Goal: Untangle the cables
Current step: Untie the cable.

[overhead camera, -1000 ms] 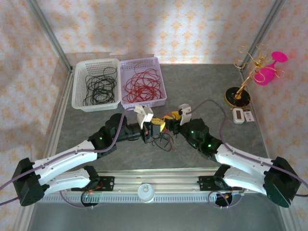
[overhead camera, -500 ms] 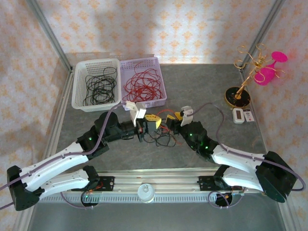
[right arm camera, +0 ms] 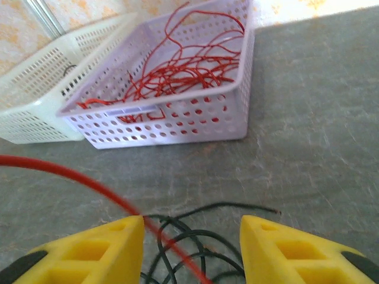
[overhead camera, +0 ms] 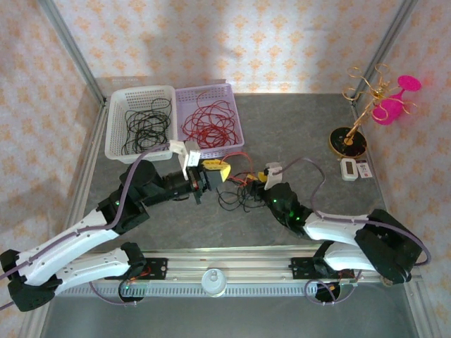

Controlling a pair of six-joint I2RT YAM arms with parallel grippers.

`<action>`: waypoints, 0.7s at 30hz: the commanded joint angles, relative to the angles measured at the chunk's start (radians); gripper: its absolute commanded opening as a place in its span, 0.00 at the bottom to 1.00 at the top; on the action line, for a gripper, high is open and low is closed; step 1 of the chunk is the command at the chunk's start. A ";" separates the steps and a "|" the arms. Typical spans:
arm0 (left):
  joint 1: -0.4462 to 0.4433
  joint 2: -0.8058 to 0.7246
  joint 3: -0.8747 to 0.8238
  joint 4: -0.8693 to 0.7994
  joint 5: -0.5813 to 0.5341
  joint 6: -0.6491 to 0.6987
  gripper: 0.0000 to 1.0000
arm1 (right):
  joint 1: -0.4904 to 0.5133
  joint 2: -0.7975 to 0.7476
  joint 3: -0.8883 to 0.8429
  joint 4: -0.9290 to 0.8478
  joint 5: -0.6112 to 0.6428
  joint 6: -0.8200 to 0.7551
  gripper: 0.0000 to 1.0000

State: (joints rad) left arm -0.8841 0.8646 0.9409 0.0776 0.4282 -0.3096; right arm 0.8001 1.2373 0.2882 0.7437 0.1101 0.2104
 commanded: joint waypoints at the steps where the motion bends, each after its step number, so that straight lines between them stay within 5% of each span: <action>1: -0.007 -0.026 0.079 -0.031 -0.020 -0.001 0.00 | -0.016 0.011 -0.034 0.078 0.035 0.044 0.46; 12: -0.006 0.019 0.261 -0.154 -0.113 0.065 0.00 | -0.101 0.017 -0.051 0.032 -0.112 0.109 0.51; 17: -0.006 0.041 0.260 -0.137 -0.117 0.079 0.00 | -0.102 -0.251 -0.061 -0.095 -0.242 0.023 0.56; 21: -0.006 0.060 0.268 -0.158 -0.150 0.099 0.00 | -0.102 -0.494 -0.042 -0.202 -0.290 -0.044 0.71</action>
State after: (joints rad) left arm -0.8841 0.9226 1.1854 -0.0612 0.3149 -0.2417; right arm 0.6991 0.8421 0.2329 0.6308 -0.1070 0.2325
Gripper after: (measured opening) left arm 0.046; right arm 0.696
